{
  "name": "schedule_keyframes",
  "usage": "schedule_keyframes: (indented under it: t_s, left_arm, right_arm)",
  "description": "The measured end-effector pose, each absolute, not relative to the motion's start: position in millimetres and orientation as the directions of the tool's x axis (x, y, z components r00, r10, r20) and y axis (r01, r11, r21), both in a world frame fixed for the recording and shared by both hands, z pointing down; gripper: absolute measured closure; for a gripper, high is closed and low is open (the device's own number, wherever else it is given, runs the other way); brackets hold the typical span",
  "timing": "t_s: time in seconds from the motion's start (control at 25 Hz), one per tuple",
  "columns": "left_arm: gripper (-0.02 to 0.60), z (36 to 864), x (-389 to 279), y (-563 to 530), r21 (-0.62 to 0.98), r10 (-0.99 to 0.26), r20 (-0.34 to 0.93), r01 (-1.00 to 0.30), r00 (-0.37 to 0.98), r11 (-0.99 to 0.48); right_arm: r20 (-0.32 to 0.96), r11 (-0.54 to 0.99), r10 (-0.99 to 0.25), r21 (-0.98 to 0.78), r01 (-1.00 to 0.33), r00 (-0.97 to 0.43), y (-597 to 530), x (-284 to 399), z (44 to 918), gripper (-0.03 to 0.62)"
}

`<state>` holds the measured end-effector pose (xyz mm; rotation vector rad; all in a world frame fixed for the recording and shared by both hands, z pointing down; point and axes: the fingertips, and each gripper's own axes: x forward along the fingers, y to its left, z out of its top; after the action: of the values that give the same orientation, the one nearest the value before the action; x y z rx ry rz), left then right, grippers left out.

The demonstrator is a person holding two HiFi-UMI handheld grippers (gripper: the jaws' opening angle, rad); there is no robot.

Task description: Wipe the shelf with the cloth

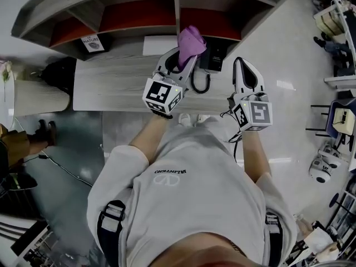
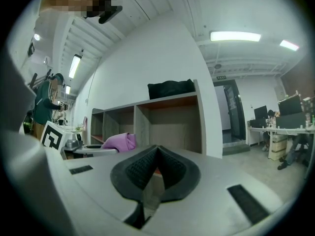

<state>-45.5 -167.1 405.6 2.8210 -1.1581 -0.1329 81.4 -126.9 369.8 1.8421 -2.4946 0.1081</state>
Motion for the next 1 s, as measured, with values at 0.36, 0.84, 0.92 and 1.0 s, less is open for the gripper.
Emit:
schedule_keyframes:
  t_s: [0.36, 0.84, 0.92, 1.0]
  left_arm:
    - [0.479, 412, -33, -203, 0.118, -0.772, -0.017, -0.765, 0.636, -0.633]
    - [0.479, 435, -18, -242, 0.114, -0.822, 0.040, -0.820, 0.568, -0.561]
    - [0.479, 438, -16, -249, 0.113, -0.825, 0.047, -0.823, 0.564, -0.556]
    - [0.479, 441, -13, -254, 0.111, -0.827, 0.054, -0.827, 0.559, -0.552]
  right_arm:
    - [0.065, 0.349, -0.934, -0.035, -0.937, -0.350, -166, 81, 368, 0.594]
    - [0.088, 0.377, -0.920, -0.055, -0.924, -0.381, -208, 92, 390, 0.594]
    - [0.095, 0.378, -0.919, -0.058, -0.924, -0.382, -216, 93, 395, 0.594]
    - [0.104, 0.378, -0.918, -0.061, -0.924, -0.382, -222, 96, 400, 0.594]
